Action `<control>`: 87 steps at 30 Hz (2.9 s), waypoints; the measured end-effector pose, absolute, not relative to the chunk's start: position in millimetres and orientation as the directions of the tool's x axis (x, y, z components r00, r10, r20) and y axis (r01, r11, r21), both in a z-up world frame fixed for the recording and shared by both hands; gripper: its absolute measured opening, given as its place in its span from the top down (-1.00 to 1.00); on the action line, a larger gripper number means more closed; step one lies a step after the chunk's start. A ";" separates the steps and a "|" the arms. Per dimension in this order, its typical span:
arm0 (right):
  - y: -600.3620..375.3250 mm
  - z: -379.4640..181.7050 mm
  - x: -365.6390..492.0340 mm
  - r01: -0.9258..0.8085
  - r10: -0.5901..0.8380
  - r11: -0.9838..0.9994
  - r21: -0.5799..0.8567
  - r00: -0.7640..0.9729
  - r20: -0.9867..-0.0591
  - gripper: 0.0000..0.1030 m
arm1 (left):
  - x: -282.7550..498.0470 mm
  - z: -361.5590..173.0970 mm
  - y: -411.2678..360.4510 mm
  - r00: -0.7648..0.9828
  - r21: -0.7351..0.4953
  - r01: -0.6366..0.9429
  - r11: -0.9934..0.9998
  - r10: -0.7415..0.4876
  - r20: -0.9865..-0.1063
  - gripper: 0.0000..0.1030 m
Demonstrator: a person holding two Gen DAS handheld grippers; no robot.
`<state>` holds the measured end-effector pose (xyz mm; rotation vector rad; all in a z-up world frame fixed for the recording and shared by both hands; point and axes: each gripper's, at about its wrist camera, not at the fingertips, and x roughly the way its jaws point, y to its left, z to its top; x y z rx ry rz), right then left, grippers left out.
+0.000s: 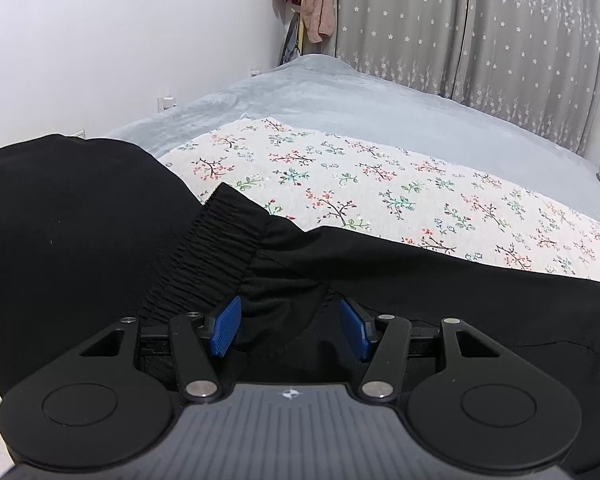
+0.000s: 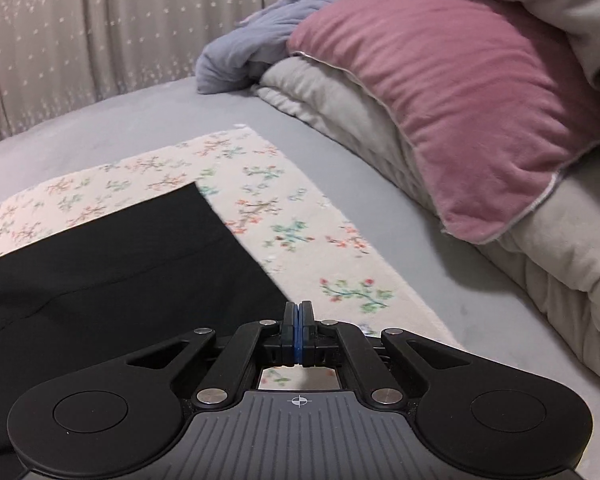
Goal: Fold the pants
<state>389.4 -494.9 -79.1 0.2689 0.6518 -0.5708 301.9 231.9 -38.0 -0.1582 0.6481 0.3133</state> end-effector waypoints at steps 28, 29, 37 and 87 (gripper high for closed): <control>-482.4 -101.6 513.6 0.378 -0.264 0.924 0.053 0.733 -0.626 -0.53 | 362.7 -52.2 266.9 0.745 0.135 -0.320 0.938 0.337 -0.575 -0.29; -481.1 -102.4 520.7 0.372 -0.268 0.927 0.043 0.738 -0.619 -0.49 | 363.3 -52.8 265.1 0.752 0.167 -0.300 0.939 0.341 -0.564 -0.21; -474.6 -90.3 547.0 0.369 -0.342 0.926 -0.083 0.725 -0.598 0.96 | 369.7 -35.0 259.0 0.795 0.108 -0.308 0.945 0.318 -0.517 0.13; -489.5 12.9 523.0 0.438 -0.382 0.898 0.039 0.821 -0.423 0.96 | 329.6 13.3 288.6 0.879 -0.137 -0.229 0.964 0.144 -0.455 0.62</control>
